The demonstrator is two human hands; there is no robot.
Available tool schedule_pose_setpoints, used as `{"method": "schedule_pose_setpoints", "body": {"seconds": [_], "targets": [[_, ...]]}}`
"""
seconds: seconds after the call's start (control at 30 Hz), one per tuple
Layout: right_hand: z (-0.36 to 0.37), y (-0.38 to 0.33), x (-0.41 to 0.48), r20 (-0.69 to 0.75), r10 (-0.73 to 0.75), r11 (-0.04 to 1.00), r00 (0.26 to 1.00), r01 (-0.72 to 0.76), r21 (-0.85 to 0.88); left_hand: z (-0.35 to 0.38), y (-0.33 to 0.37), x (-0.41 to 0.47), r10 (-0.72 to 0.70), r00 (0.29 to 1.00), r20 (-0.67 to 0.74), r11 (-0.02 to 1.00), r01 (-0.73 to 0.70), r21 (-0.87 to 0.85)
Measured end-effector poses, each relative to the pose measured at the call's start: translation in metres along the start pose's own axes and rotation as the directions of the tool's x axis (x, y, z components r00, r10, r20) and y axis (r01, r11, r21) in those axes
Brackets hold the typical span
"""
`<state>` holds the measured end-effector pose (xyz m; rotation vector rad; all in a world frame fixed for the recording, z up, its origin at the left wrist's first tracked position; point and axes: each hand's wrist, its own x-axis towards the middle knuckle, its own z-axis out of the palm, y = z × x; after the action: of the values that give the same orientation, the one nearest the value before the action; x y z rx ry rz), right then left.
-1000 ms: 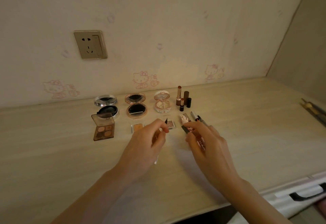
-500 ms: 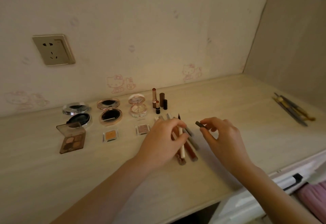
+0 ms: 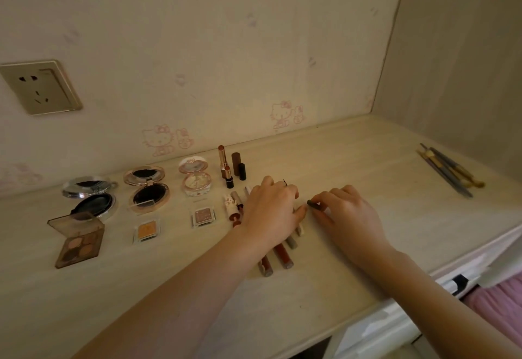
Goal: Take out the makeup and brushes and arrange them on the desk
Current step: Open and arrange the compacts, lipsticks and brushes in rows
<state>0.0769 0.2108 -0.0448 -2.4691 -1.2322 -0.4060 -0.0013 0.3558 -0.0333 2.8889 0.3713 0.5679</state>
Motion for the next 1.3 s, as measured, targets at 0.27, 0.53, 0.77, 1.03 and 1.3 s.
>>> {"method": "schedule_pose_setpoints", "body": {"seconds": [0.27, 0.53, 0.77, 1.03, 1.3], "targets": [[0.0, 0.002, -0.006, -0.032, -0.085, 0.992, 0.996, 0.088, 0.092, 0.002, -0.005, -0.001, 0.022, 0.999, 0.035, 0.998, -0.024, 0.063], [0.003, -0.001, -0.003, 0.005, -0.111, 0.979, 0.994, 0.108, 0.175, -0.009, -0.019, -0.017, 0.024, 0.993, 0.119, 0.999, -0.027, 0.027], [0.006, -0.013, 0.003, 0.044, -0.143, 0.96, 0.989, 0.127, 0.249, -0.011, -0.024, -0.026, -0.009, 0.997, 0.078, 1.0, 0.008, 0.005], [0.009, -0.022, 0.003, 0.027, -0.201, 0.944, 0.979, 0.186, 0.273, -0.013, -0.027, -0.029, -0.017, 0.999, 0.048, 0.999, 0.019, -0.046], [0.003, -0.014, 0.0, 0.023, -0.17, 0.957, 0.985, 0.159, 0.243, -0.017, -0.025, -0.028, -0.024, 1.0, 0.017, 0.997, 0.025, -0.074]]}}
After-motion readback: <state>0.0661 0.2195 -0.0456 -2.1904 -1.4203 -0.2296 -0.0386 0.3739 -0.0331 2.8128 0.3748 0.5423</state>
